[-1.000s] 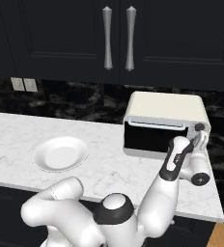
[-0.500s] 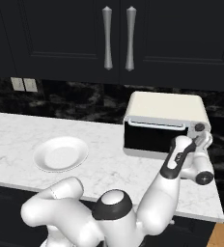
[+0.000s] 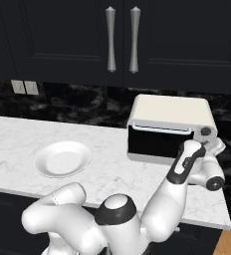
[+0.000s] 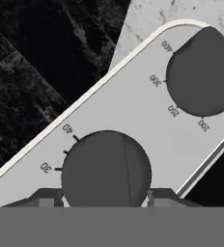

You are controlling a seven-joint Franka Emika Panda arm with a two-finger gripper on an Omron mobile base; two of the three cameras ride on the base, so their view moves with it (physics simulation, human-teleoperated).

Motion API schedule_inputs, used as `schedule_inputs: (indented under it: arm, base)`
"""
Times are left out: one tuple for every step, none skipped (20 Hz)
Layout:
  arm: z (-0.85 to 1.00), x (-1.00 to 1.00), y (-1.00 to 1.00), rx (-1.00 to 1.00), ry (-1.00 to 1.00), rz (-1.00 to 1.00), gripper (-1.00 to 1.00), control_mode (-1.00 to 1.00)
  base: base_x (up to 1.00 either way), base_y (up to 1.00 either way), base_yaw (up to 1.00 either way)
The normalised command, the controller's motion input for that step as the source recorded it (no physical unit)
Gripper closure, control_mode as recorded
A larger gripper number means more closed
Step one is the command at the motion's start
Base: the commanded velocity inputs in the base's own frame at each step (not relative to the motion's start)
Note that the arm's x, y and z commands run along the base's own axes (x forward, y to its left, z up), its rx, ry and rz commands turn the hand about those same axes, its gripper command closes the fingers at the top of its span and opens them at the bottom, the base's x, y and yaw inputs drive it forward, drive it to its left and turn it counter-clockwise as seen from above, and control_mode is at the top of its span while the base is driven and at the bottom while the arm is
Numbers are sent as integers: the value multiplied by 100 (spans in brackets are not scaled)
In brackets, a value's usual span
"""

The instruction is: Pick up the kebab skewer and baguette bread, and place them inside the toaster oven. Close the toaster oven door and start by setting the timer.

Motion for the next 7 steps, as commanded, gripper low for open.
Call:
schedule_inputs:
  arm:
    - [0, 0, 0, 43, 3, -7, 100, -100]
    - [0, 0, 0, 43, 3, -7, 100, -100]
    - [0, 0, 0, 43, 4, -8, 100, -100]
    - [0, 0, 0, 44, 5, -9, 100, -100]
    - [0, 0, 0, 43, 5, -9, 100, -100]
    - [0, 0, 0, 43, 5, -9, 100, -100]
    - [0, 0, 0, 43, 5, -10, 100, -100]
  base:
    - [0, 0, 0]
    - [0, 0, 0]
    - [0, 0, 0]
    - [0, 0, 0]
    - [0, 0, 0]
    - [0, 0, 0]
    - [0, 0, 0]
